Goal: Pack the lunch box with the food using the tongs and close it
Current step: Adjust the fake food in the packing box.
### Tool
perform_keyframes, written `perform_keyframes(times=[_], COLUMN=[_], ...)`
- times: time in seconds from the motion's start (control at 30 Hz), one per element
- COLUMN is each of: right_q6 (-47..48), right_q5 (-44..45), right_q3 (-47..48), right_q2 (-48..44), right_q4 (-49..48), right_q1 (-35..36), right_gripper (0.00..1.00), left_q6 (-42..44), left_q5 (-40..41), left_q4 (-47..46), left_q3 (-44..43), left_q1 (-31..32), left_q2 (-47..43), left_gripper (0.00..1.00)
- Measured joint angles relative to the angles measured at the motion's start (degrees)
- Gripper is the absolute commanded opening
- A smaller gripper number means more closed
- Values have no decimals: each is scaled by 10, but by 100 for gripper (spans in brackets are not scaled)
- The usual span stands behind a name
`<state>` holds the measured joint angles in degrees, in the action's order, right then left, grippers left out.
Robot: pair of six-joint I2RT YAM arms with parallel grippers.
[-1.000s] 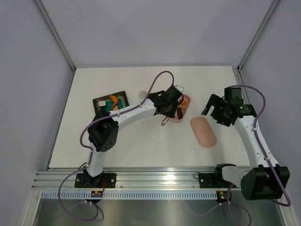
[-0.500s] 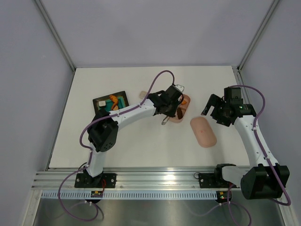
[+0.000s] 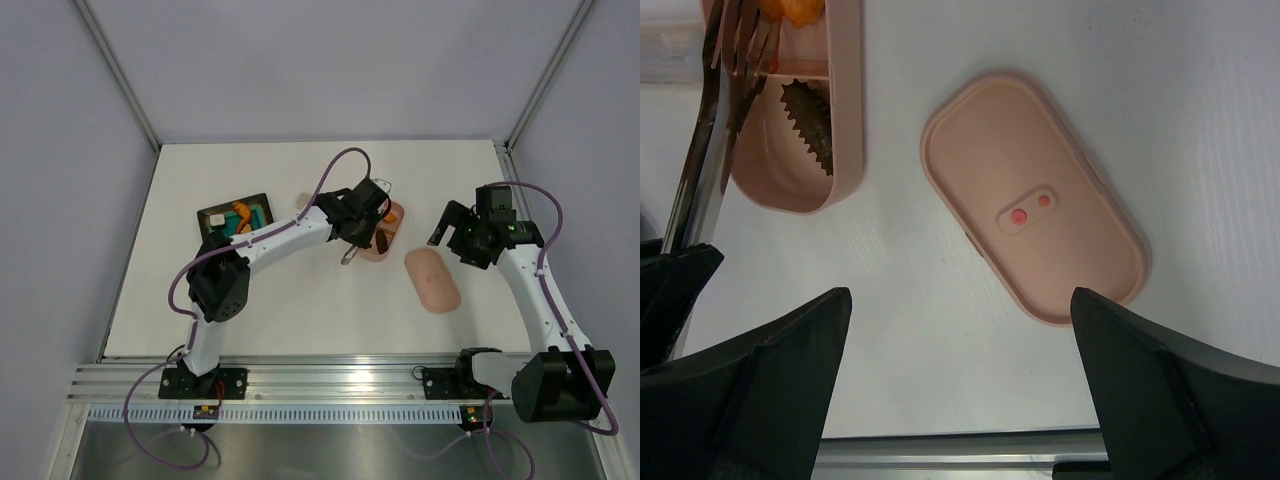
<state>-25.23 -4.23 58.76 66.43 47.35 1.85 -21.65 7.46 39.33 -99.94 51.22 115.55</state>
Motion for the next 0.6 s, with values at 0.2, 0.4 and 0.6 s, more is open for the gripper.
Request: perform_keyframes(times=[0.2, 0.4, 0.6], right_q6=[0, 0, 0], right_q5=[0, 0, 0], right_q3=[0, 0, 0], right_q2=[1, 1, 1], right_q4=[-1, -1, -1], right_q1=[0, 0, 0], right_gripper=[99, 99, 99], left_q6=[0, 0, 0], left_q5=[-5, -14, -23], left_q4=[22, 34, 38], left_q3=[-21, -47, -62], left_q1=[0, -2, -9], left_q2=[12, 35, 57], left_gripper=[6, 6, 0])
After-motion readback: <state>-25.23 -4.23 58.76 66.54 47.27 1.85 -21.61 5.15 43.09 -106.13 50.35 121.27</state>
